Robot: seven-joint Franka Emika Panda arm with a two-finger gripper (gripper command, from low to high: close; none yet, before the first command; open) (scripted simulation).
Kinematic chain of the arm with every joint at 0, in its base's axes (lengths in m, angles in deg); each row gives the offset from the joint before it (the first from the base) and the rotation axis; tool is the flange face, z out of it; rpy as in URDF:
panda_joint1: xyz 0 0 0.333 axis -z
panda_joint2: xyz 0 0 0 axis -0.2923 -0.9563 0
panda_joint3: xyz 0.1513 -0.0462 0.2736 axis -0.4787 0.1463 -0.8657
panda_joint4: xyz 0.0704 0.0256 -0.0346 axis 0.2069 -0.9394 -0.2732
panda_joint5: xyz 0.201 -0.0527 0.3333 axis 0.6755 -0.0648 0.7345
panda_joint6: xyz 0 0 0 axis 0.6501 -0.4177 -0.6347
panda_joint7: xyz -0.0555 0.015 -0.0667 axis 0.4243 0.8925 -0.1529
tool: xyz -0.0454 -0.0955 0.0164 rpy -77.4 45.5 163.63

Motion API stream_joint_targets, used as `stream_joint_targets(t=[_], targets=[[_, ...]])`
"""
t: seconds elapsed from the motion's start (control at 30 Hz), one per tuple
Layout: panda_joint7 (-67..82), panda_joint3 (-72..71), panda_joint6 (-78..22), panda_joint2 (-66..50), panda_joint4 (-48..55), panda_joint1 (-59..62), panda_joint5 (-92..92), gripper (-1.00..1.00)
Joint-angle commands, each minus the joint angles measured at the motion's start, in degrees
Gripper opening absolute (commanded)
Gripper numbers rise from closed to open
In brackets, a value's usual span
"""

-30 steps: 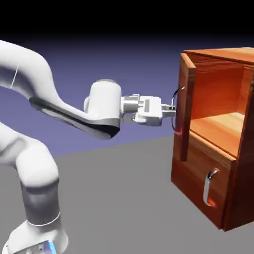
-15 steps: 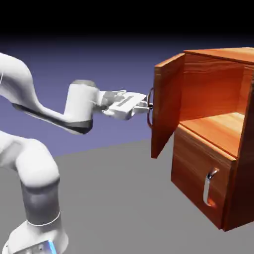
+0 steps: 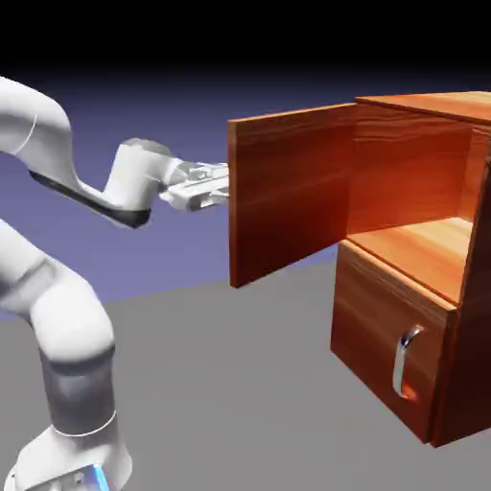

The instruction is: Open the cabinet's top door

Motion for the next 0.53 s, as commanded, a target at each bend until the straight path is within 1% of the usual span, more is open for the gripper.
stream_joint_targets(t=[0.0,0.27,0.4,0.5], targets=[[-0.60,-1.77,-2.44,-1.87,1.91,1.02,0.88,-1.00],[-7.32,-14.53,-21.74,-18.13,16.46,8.75,4.18,-1.00],[-11.52,-18.13,-30.21,-26.44,22.10,9.75,3.83,-1.00],[-14.96,-18.82,-36.23,-32.67,26.12,8.34,3.42,-1.00]])
